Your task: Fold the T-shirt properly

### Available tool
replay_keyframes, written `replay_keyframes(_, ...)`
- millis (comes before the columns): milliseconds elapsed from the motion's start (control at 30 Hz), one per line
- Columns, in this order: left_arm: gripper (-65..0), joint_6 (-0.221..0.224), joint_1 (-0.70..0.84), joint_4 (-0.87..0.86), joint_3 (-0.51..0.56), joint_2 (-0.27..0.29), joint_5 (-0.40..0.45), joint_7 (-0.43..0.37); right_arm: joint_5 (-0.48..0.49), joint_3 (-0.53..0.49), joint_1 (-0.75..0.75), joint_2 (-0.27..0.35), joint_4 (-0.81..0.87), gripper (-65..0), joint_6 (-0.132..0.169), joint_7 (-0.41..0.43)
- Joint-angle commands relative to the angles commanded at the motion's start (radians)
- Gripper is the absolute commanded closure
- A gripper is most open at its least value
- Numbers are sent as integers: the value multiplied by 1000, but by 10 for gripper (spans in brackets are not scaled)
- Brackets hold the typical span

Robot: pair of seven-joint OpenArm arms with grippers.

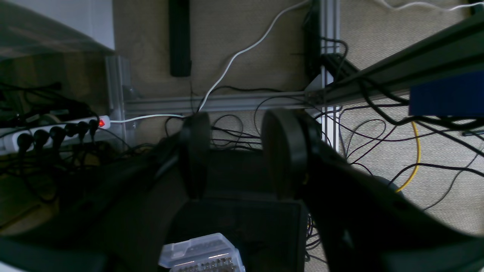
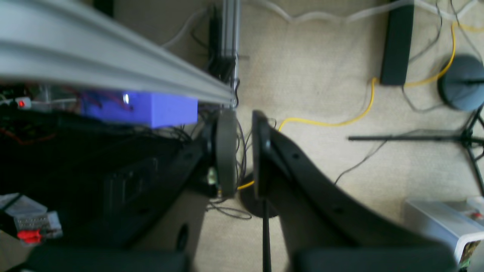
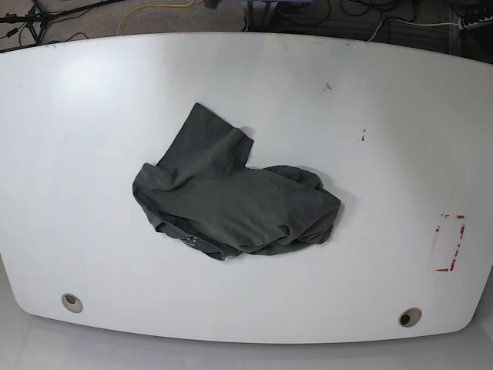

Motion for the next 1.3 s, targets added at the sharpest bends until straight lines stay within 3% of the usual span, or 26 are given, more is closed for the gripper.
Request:
replay_keyframes(133, -245, -1, 22, 22, -4, 0, -2, -8, 0, 3, -8, -1, 4, -64, -1, -2)
replay_keyframes(200, -249, 0, 109, 153, 31, -2, 1, -27, 5, 14, -40, -1, 2, -65, 3, -12)
replay_keyframes(600, -255, 0, 164, 285, 32, -3, -10, -31, 10, 13, -57, -1, 71, -67, 4, -50)
replay_keyframes(733, -264, -2, 138, 306, -4, -2, -52, -24, -1, 14, -18, -21, 121, -64, 12, -119)
replay_keyframes(1300, -255, -5, 179, 349, -117, 0, -131, 9, 1, 11, -53, -27, 242, -63, 10, -124)
